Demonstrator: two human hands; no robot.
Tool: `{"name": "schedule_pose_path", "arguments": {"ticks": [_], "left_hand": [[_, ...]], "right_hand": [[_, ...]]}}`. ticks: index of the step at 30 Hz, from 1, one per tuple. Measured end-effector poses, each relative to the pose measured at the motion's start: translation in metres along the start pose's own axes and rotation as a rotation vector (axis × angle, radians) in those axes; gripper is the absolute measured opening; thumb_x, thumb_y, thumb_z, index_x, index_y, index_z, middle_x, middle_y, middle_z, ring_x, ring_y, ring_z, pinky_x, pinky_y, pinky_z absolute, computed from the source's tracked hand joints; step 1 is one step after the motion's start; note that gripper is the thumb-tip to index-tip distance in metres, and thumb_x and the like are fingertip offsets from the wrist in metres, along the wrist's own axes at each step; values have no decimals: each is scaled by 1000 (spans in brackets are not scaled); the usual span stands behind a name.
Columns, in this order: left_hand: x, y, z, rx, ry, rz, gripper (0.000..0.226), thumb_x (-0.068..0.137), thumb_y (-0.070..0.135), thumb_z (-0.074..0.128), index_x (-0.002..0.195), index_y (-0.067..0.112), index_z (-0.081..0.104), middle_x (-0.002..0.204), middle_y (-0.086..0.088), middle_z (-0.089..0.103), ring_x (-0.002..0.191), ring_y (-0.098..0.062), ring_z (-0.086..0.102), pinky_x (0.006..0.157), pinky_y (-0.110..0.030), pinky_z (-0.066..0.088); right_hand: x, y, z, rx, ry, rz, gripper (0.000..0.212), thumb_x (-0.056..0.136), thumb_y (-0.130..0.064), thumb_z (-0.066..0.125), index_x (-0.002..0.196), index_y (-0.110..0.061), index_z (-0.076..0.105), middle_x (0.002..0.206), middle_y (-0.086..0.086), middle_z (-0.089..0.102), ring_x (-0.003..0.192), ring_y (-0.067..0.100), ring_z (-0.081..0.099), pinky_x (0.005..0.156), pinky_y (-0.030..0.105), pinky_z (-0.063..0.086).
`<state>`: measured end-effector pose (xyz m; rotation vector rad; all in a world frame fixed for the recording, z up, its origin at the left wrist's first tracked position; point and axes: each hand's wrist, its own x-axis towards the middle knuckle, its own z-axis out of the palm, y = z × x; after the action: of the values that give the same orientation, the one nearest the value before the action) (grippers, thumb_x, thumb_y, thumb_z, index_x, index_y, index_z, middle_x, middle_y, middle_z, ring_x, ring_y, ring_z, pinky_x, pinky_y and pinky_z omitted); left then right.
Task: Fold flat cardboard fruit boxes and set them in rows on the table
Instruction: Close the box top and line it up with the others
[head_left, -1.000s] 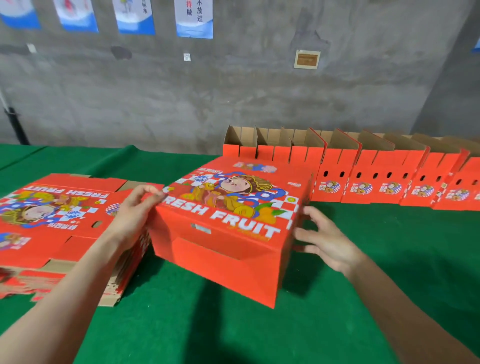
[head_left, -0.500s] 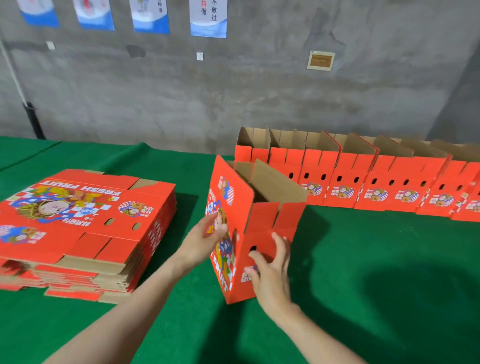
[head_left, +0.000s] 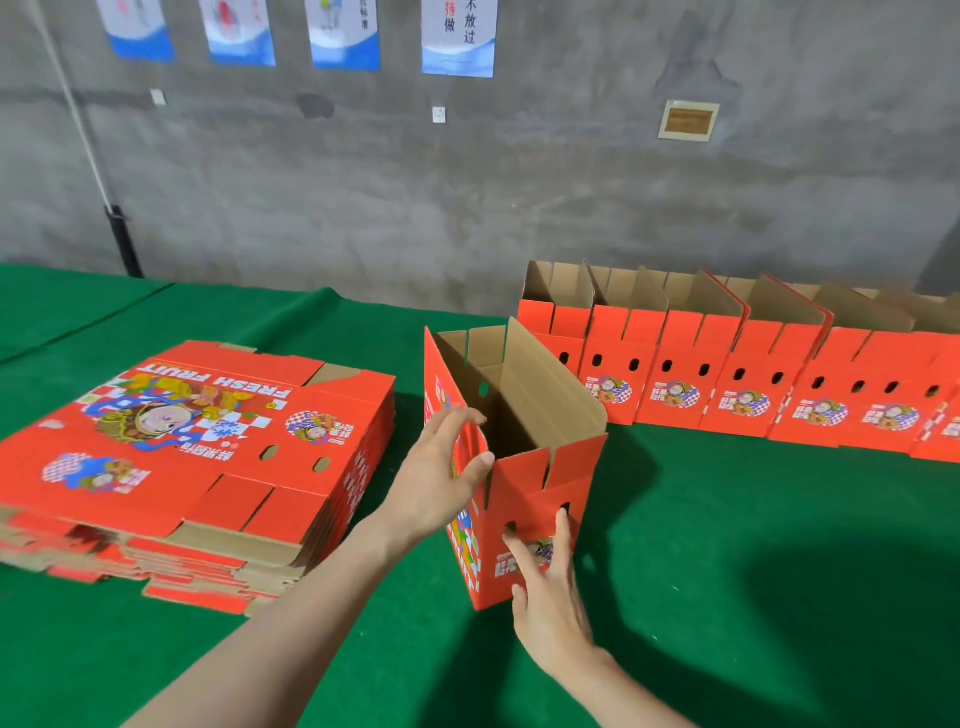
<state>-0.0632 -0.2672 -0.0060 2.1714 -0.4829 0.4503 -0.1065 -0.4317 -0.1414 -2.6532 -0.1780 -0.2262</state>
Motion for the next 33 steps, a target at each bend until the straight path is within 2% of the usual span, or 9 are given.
{"name": "schedule_pose_path", "arguments": {"ticks": [4,7,9,12,14,17,21,25,33], "left_hand": [[8,-19,-9,-29,-15,-19,30,93,25,57,122,24,49,129,11,45,117,-10,47,99,-25,35],[27,-38,-27,-173,-29,-78,22,100,24,43,118,29,53,128,7,52,108,-4,51,91,-6,32],[41,-55,-38,-156,-61,-97,31,101,20,38,128,28,50,135,3,50,116,-4,49,92,0,28],[61,-97,-47,22,-113,-173,54,99,14,44,148,26,26,147,2,39,132,-11,37,99,-12,26],[75,-131,-52,220,-111,-290,54,98,15,45,148,16,27,152,-7,32,138,-21,32,108,-22,24],[98,-177,-53,522,-245,-426,51,98,27,41,146,13,32,157,-12,18,146,-27,14,117,-40,17],[128,-210,-48,721,-418,-504,63,96,51,34,151,24,17,160,-8,1,147,-29,-2,116,-51,9],[137,-226,-33,905,-512,-504,66,89,61,41,142,24,27,141,-11,32,131,-33,33,100,-54,40],[167,-225,-16,1086,-528,-551,52,98,39,35,140,9,33,131,-15,37,122,-36,37,83,-58,52]], "right_hand": [[25,-3,3,-97,-77,6,69,92,-21,52,141,-55,16,148,7,-39,143,30,22,103,34,43],[55,-8,3,-176,-162,-10,76,92,-23,51,141,-57,5,150,13,-35,144,35,15,108,40,37],[77,-13,5,-220,-217,0,82,91,-20,52,140,-58,-2,151,14,-33,144,38,13,111,44,32],[114,-23,9,-270,-291,14,91,90,-15,53,139,-60,-9,151,15,-31,142,40,16,110,46,32],[140,-29,14,-304,-320,35,97,89,-11,55,138,-60,-13,151,17,-32,142,41,17,109,46,34],[183,-39,22,-370,-359,58,103,87,-7,57,138,-59,-17,151,20,-31,142,42,15,109,48,33],[245,-49,36,-448,-366,89,106,84,-8,58,140,-56,-18,152,24,-24,138,46,17,107,51,34],[313,-47,48,-512,-350,142,110,83,-4,59,140,-54,-21,151,26,-22,137,48,18,105,51,37],[418,-26,49,-618,-287,191,104,87,-3,53,142,-49,-23,151,30,-3,117,40,47,89,43,48]]}}
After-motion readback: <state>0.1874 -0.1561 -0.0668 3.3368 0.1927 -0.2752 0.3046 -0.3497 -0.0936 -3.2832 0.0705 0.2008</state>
